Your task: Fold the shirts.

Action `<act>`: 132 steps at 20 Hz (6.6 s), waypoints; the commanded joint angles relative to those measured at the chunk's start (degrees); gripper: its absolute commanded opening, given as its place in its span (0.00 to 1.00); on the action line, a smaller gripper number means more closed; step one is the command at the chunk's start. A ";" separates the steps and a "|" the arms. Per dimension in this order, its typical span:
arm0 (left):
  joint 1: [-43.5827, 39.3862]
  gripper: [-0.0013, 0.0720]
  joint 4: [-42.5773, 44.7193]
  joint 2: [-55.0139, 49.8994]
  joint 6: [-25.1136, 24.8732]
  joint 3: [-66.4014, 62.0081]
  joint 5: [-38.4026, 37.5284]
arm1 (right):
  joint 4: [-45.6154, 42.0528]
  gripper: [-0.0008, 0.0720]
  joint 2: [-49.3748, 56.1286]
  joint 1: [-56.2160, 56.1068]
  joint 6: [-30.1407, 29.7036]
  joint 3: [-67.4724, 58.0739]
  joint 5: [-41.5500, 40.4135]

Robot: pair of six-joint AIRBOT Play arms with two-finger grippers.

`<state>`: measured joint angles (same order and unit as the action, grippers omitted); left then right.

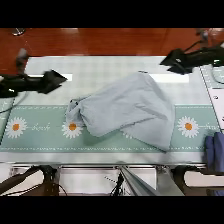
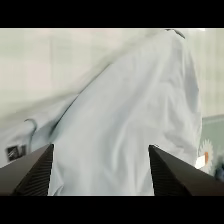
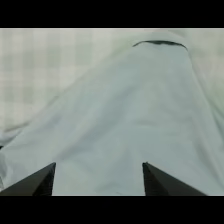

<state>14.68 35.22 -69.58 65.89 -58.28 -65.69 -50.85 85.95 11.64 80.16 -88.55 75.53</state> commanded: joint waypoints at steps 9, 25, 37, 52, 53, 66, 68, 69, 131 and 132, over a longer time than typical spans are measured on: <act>-0.61 0.98 -4.94 8.61 -0.63 38.10 -6.29 | -16.06 0.87 -32.89 17.22 0.37 49.00 -5.31; -29.46 0.05 -32.79 1.18 -20.90 39.58 15.47 | -23.47 0.87 -34.21 17.09 2.82 55.84 2.19; -29.46 0.06 -32.72 1.18 -20.90 38.64 15.56 | -16.96 0.87 -32.52 7.06 1.57 63.80 -0.26; -19.69 0.05 -32.68 1.49 -19.96 31.28 1.44 | -2.99 0.04 -21.79 -9.18 -4.94 45.07 -4.94; -17.20 0.05 -32.68 2.12 -18.03 26.86 -1.11 | -4.79 0.04 -21.79 -9.18 -3.69 38.97 -3.32; -9.94 0.05 19.63 5.88 22.40 -67.47 -9.97 | -12.98 0.04 -29.16 -9.25 5.64 -35.65 -4.96; -9.94 0.05 20.52 10.64 22.45 -67.52 -9.60 | -14.71 0.04 -33.48 -9.25 4.98 -35.65 -5.40; -9.94 0.05 20.50 13.57 22.45 -66.05 -10.05 | -15.85 0.04 -35.52 -9.25 4.92 -35.65 -5.29; 27.30 0.98 11.65 14.53 6.38 36.96 -10.73 | 14.93 0.88 -32.68 11.72 -13.35 58.03 -14.23; 26.82 0.98 11.26 14.53 4.63 38.56 -10.78 | 16.31 0.88 -32.68 11.72 -13.84 58.03 -13.68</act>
<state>38.09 51.72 -57.23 74.06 -25.76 -77.60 -41.98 55.83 23.18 69.82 -33.76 61.76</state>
